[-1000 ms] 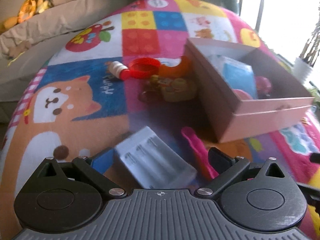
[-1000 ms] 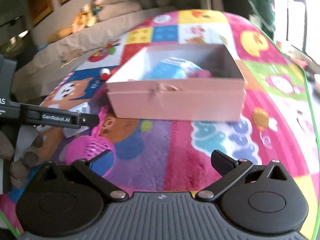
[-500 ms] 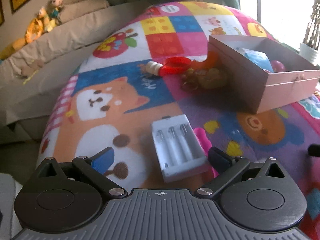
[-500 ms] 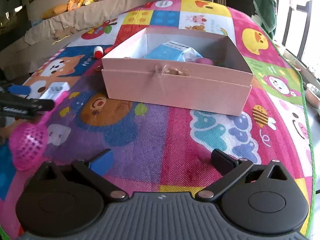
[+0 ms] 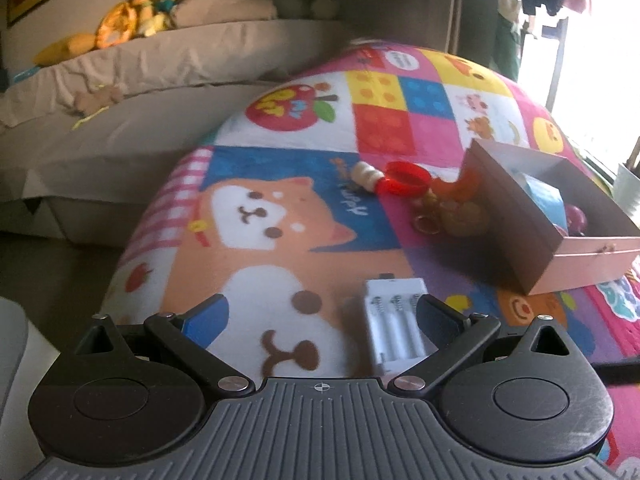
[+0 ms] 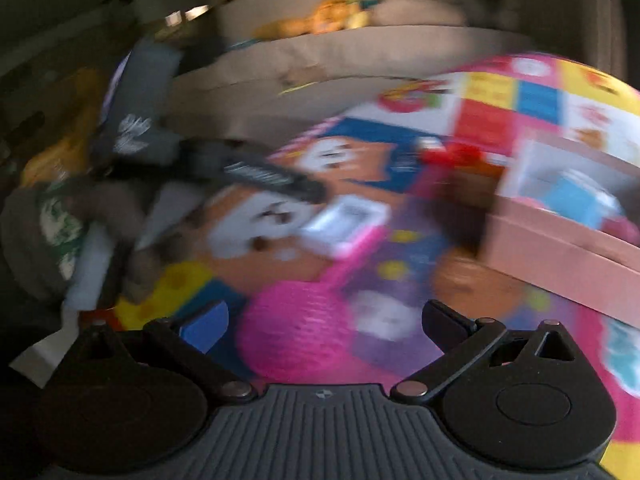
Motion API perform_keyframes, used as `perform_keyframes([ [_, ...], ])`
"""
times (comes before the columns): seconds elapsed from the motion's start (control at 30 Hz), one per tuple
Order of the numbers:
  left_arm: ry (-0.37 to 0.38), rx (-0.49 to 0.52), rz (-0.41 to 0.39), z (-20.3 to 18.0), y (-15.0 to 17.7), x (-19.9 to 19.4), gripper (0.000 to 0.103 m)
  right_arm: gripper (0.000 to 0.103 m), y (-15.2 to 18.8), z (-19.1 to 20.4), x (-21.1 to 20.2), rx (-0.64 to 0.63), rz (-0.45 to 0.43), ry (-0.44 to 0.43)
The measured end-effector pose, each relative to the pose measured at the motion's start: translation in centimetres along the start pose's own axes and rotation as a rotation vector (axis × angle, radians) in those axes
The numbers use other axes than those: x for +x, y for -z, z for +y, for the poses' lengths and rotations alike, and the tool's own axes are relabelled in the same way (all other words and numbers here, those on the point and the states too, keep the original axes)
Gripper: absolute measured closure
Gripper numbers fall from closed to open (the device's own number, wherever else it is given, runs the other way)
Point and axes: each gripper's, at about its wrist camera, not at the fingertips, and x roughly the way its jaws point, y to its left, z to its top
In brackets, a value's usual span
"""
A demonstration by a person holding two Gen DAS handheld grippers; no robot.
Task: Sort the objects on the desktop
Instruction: 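Carry the pink mesh basket toward the pink box with the right tool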
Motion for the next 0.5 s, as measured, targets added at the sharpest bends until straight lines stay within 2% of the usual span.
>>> perform_keyframes([
  [0.07, -0.004, -0.010, 0.005, 0.4, 0.2, -0.1, 0.001, 0.004, -0.1, 1.2, 1.5, -0.042, 0.014, 0.023],
  [0.13, -0.003, -0.015, 0.009, 0.7, 0.4, -0.1, 0.001, 0.016, 0.1, 1.8, 2.7, -0.059, 0.044, 0.042],
  [0.2, 0.003, -0.016, 0.010, 0.8, 0.6, 0.0, 0.001, 0.033, 0.3, 1.5, 3.3, -0.046, 0.078, 0.028],
  [0.3, 0.028, -0.009, 0.013, 0.4, 0.7, 0.3, 0.001, 0.036, 0.5, 0.7, 2.3, -0.034, 0.063, 0.046],
  [0.43, 0.089, 0.049, 0.017, -2.0, 0.8, 1.2, 0.001, 0.036, 1.1, -1.7, 0.3, 0.014, 0.042, 0.123],
  [0.5, 0.086, 0.083, 0.020, -3.5, 0.9, 1.9, 0.001, 0.036, 1.6, -2.8, -0.9, 0.028, 0.051, 0.151],
])
